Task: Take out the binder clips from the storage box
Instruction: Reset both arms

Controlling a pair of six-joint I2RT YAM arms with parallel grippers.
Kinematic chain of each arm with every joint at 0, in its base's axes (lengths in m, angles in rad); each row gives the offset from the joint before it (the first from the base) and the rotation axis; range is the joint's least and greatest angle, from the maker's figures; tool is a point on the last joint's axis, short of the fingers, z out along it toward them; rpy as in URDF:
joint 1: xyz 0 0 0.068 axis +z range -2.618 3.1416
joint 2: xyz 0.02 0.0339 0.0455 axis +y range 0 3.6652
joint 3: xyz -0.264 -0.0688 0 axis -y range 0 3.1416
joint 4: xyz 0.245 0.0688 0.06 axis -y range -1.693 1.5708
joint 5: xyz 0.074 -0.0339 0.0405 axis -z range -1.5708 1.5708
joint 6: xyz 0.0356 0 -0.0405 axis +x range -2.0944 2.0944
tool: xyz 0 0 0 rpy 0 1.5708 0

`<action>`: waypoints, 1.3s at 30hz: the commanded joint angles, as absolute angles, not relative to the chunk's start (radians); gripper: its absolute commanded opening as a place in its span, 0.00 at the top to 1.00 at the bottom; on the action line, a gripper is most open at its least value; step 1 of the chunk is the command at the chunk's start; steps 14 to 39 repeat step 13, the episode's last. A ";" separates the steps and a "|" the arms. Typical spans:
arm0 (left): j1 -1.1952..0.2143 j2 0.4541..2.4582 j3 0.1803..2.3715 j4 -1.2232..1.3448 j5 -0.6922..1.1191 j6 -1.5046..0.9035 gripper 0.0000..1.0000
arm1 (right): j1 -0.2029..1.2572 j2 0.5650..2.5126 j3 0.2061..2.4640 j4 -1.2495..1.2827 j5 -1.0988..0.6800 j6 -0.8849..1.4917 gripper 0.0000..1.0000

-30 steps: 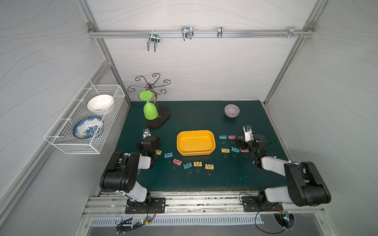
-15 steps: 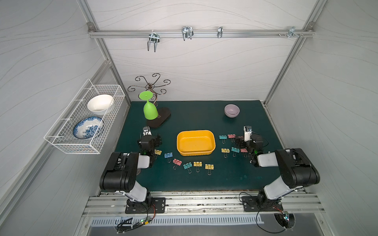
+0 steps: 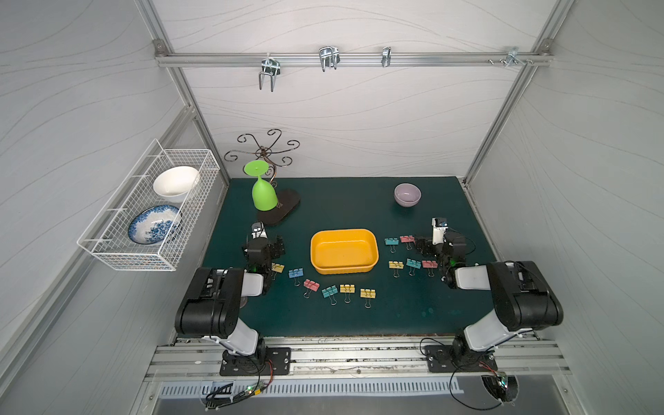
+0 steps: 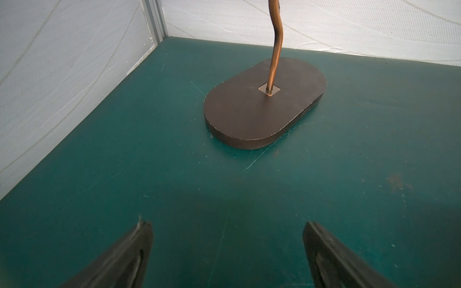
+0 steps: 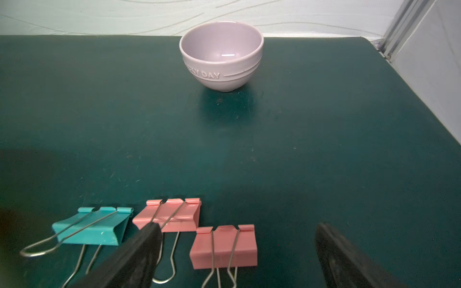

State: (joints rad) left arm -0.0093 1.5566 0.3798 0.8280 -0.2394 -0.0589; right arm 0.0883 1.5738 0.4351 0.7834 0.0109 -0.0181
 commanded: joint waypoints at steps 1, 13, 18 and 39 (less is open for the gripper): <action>-0.013 1.554 0.410 0.861 -0.245 -0.049 0.02 | 0.071 1.568 0.457 0.762 -0.055 -0.016 0.01; -0.014 1.554 0.410 0.861 -0.245 -0.049 0.01 | 0.070 1.570 0.459 0.761 -0.058 -0.016 0.01; -0.014 1.554 0.410 0.861 -0.245 -0.049 0.01 | 0.070 1.570 0.459 0.761 -0.058 -0.016 0.01; -0.014 1.554 0.410 0.861 -0.245 -0.049 0.01 | 0.070 1.570 0.459 0.761 -0.058 -0.016 0.01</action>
